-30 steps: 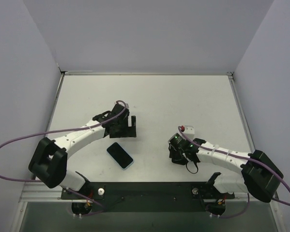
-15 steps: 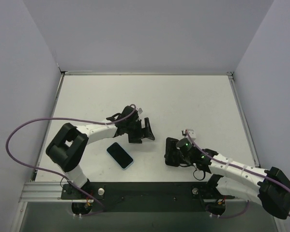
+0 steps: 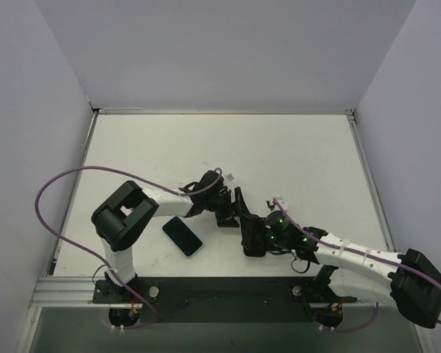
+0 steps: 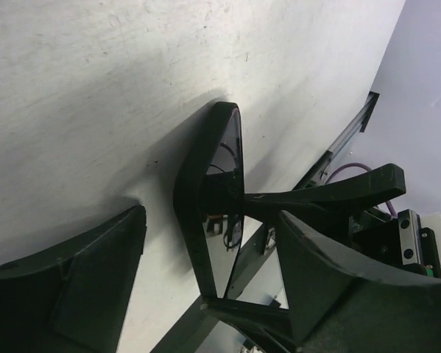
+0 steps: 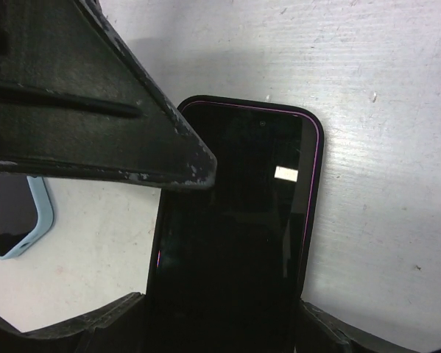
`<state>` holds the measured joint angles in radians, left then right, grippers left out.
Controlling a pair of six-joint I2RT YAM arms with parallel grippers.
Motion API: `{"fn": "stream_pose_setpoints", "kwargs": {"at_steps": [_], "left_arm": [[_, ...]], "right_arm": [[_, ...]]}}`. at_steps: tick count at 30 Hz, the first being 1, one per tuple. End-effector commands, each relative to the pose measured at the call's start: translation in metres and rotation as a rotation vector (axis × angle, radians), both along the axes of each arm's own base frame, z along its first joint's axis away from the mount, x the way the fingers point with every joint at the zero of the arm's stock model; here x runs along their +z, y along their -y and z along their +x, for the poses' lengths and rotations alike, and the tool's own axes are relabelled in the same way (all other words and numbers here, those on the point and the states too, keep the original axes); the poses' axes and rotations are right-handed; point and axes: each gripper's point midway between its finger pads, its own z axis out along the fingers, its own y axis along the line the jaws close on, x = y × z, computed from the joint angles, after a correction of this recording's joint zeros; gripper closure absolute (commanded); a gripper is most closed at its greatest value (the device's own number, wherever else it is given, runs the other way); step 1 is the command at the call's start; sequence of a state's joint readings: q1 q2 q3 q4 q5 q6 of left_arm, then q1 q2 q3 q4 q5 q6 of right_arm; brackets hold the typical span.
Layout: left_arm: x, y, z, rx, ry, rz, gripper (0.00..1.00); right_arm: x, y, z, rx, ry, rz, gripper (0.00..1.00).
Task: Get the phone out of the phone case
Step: Pick up the phone at the center of the board.
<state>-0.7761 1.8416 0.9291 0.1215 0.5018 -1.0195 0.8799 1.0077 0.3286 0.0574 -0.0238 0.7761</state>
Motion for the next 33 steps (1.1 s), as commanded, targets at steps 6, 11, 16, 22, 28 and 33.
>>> {"fn": "stream_pose_setpoints", "kwargs": {"at_steps": [6, 11, 16, 22, 28, 33], "left_arm": [[0.001, 0.037, -0.013, -0.027, -0.088, -0.151, 0.48], [0.006, 0.047, -0.016, -0.055, -0.121, -0.204, 1.0], [0.044, 0.03, -0.001, -0.012, -0.07, -0.337, 1.0], [0.126, -0.023, 0.041, 0.119, 0.14, -0.498, 1.0], [0.203, -0.058, 0.049, 0.167, 0.309, -0.705, 1.0], [0.227, -0.083, 0.055, 0.167, 0.386, -0.782, 1.0]], "right_arm": [[0.022, -0.016, 0.013, -0.015, 0.066, 0.079, 0.78], [0.027, -0.014, 0.012, -0.013, 0.067, 0.077, 0.58], [0.058, 0.0, 0.014, -0.065, 0.118, 0.085, 0.15], [0.121, 0.014, 0.027, -0.111, 0.263, 0.114, 0.0], [0.161, -0.024, 0.036, -0.055, 0.212, 0.392, 0.04], [0.197, -0.045, 0.049, -0.017, 0.22, 0.654, 0.3]]}}
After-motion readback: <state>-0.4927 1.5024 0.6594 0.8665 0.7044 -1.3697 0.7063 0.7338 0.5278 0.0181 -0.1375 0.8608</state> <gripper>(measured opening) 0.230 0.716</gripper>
